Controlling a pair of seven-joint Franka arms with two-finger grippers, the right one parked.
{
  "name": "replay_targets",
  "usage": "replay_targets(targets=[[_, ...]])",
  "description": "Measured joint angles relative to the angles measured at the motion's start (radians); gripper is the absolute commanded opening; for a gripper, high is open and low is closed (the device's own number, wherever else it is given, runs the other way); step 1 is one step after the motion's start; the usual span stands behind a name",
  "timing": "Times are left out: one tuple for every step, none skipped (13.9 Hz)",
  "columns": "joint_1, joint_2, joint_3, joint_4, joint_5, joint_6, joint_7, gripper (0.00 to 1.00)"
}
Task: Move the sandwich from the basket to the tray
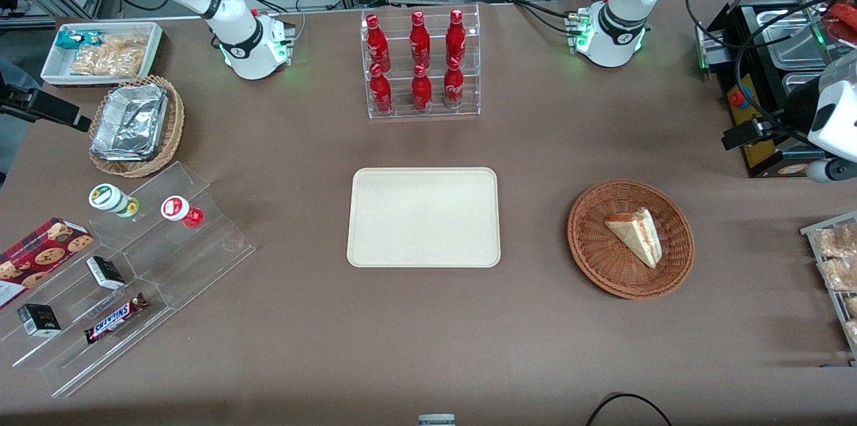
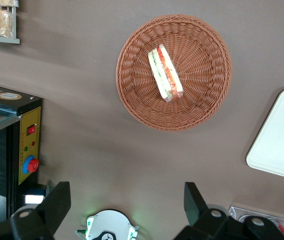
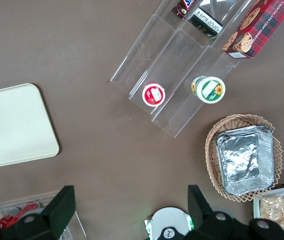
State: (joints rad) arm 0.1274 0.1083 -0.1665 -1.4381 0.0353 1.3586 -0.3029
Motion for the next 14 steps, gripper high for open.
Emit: replay_targets(targets=[[0.0, -0.001, 0.001, 0.006, 0.0, 0.0, -0.001, 1.0], [0.001, -0.001, 0.002, 0.011, 0.0, 0.0, -0.001, 1.0], [0.002, -0.001, 0.004, 0.014, 0.0, 0.0, -0.001, 1.0], [0.003, 0.001, 0.006, 0.013, 0.0, 0.001, -0.001, 1.0], [0.007, 0.006, 0.007, 0.01, 0.0, 0.01, -0.001, 1.0], [0.013, 0.014, 0.008, 0.001, 0.0, 0.031, -0.001, 1.0], [0.02, 0.027, 0.009, -0.013, 0.0, 0.053, -0.001, 1.0], [0.026, 0.046, 0.012, -0.036, 0.0, 0.083, -0.002, 1.0], [0.029, 0.071, 0.014, -0.066, 0.0, 0.116, -0.011, 1.0], [0.032, 0.101, 0.016, -0.092, 0.0, 0.148, -0.042, 1.0], [0.034, 0.136, 0.019, -0.106, 0.0, 0.175, -0.088, 1.0], [0.036, 0.171, 0.022, -0.11, 0.0, 0.205, -0.14, 1.0], [0.036, 0.207, 0.023, -0.112, 0.0, 0.245, -0.209, 1.0], [0.034, 0.244, 0.023, -0.114, 0.0, 0.291, -0.302, 1.0]])
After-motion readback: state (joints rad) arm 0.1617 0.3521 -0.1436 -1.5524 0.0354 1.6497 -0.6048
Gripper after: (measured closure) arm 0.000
